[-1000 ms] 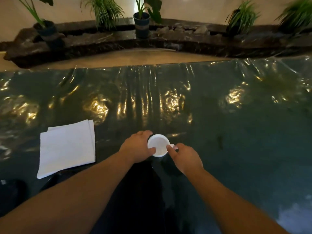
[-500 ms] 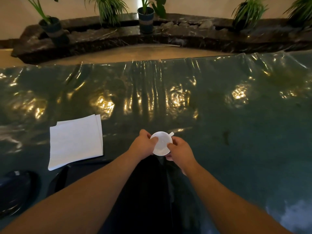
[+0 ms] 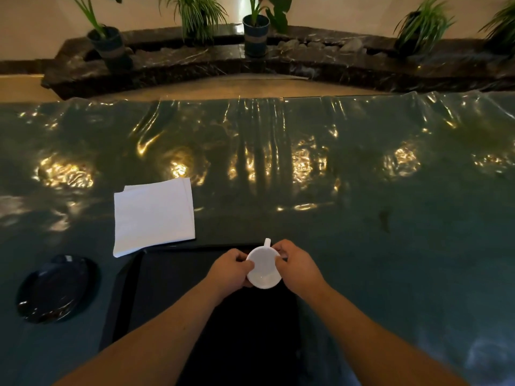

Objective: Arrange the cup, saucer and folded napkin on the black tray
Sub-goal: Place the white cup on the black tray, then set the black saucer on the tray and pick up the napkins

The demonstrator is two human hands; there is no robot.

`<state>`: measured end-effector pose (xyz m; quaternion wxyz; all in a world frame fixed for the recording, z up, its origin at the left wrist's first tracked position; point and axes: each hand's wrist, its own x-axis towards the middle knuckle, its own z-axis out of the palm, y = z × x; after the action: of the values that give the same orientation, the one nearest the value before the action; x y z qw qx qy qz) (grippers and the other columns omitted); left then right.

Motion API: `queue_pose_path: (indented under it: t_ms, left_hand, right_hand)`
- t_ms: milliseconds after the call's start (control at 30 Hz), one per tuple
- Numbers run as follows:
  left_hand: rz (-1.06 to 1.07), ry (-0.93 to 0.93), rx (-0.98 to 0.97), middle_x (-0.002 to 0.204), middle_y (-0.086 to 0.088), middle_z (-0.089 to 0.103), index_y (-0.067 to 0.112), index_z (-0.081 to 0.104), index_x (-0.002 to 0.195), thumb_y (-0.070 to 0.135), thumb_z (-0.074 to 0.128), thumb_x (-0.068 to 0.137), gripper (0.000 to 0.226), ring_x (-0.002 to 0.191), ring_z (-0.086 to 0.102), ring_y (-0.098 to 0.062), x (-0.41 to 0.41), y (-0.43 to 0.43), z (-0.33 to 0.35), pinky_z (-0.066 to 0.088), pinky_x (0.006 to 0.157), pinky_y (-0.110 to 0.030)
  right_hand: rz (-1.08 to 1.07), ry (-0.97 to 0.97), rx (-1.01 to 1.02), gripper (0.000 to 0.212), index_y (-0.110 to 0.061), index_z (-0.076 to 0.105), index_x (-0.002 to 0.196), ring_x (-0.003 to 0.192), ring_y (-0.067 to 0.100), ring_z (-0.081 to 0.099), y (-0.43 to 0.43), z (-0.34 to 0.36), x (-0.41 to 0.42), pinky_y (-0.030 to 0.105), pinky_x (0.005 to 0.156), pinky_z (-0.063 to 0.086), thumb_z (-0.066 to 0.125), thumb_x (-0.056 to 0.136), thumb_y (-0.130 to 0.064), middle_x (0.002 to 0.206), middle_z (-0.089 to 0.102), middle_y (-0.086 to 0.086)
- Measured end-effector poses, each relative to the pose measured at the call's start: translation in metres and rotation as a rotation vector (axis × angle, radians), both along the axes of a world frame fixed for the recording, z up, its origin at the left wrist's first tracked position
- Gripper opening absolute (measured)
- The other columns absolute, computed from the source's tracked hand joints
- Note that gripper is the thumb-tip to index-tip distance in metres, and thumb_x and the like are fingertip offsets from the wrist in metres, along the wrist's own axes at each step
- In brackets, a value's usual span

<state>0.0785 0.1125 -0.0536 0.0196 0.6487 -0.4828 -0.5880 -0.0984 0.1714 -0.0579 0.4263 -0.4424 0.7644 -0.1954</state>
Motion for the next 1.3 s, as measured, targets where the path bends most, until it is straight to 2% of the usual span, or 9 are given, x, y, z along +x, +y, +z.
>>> queue_pose_path:
  t_ms: [167,300,400,500,600,733,900,1100,1300]
  left_hand:
    - [-0.015,0.024,0.043,0.11,-0.004,0.069,0.018,0.063,0.114,0.029,0.067,0.098,0.02,0.089,0.074,-0.018,0.008,0.008,-0.01,0.06,0.064,-0.025]
    - [0.009,0.049,0.049,0.107,-0.005,0.071,0.013,0.063,0.122,0.029,0.066,0.099,0.028,0.084,0.077,-0.019,0.008,0.013,-0.012,0.054,0.055,-0.022]
    - [-0.034,0.033,0.029,0.107,0.002,0.07,0.02,0.062,0.125,0.034,0.066,0.098,0.031,0.081,0.076,-0.013,0.013,0.007,-0.009,0.056,0.064,-0.024]
    - [-0.059,0.006,-0.058,0.106,0.005,0.07,0.024,0.062,0.121,0.041,0.069,0.094,0.032,0.08,0.075,-0.012,0.031,-0.001,-0.004,0.059,0.075,-0.031]
    - [-0.102,-0.099,-0.234,0.097,0.008,0.069,0.025,0.064,0.116,0.043,0.066,0.095,0.028,0.083,0.069,-0.011,0.067,-0.008,0.005,0.057,0.08,-0.033]
    - [-0.03,-0.247,-0.396,0.11,0.006,0.065,0.028,0.061,0.117,0.046,0.064,0.094,0.03,0.094,0.062,-0.014,0.141,-0.017,0.015,0.055,0.085,-0.037]
    - [0.169,-0.39,-0.485,0.134,-0.005,0.056,0.025,0.053,0.134,0.048,0.073,0.083,0.06,0.119,0.058,-0.028,0.248,-0.019,0.023,0.05,0.098,-0.043]
    - [0.318,-0.486,-0.391,0.159,-0.007,0.036,0.024,0.037,0.15,0.053,0.077,0.078,0.087,0.139,0.043,-0.034,0.361,-0.012,0.016,0.043,0.111,-0.051]
    - [0.403,-0.467,-0.302,0.162,-0.007,0.032,0.024,0.031,0.154,0.055,0.078,0.076,0.096,0.138,0.046,-0.033,0.43,-0.005,0.0,0.045,0.109,-0.051]
  right_hand:
    - [0.073,0.084,0.0,0.022,-0.028,0.065,0.117,0.092,0.016,0.064,0.003,-0.004,0.007,0.029,0.069,0.052,0.053,0.101,-0.022,0.113,0.067,-0.002]
    - [0.101,0.159,0.0,0.025,-0.025,0.067,0.12,0.094,0.018,0.062,-0.001,-0.006,0.009,0.027,0.069,0.048,0.051,0.101,-0.02,0.117,0.063,0.0]
    - [0.088,0.204,0.0,0.025,-0.025,0.067,0.117,0.09,0.019,0.062,-0.003,-0.005,0.007,0.026,0.064,0.047,0.05,0.1,-0.02,0.114,0.063,0.001]
    - [0.062,0.25,-0.01,0.023,-0.026,0.065,0.117,0.088,0.018,0.062,-0.003,0.001,0.009,0.032,0.067,0.052,0.053,0.098,-0.024,0.114,0.062,0.0]
    - [0.017,0.287,-0.121,0.031,-0.025,0.062,0.125,0.103,0.019,0.061,-0.011,0.015,0.026,0.038,0.079,0.054,0.062,0.095,-0.028,0.119,0.059,-0.004]
    - [0.126,0.25,-0.247,0.033,-0.024,0.063,0.128,0.115,0.02,0.06,-0.041,0.031,0.082,0.042,0.096,0.054,0.065,0.096,-0.03,0.122,0.061,-0.005]
    - [0.376,0.148,-0.236,0.052,-0.03,0.052,0.144,0.126,0.017,0.054,-0.073,0.04,0.188,0.038,0.106,0.049,0.067,0.095,-0.043,0.142,0.053,-0.006]
    - [0.608,0.101,-0.201,0.08,-0.031,0.03,0.157,0.145,0.017,0.037,-0.094,0.032,0.303,0.037,0.12,0.034,0.071,0.091,-0.049,0.161,0.035,-0.006]
    - [0.672,0.047,-0.122,0.09,-0.033,0.022,0.162,0.152,0.019,0.03,-0.111,0.023,0.382,0.04,0.122,0.032,0.075,0.09,-0.045,0.168,0.027,-0.004]
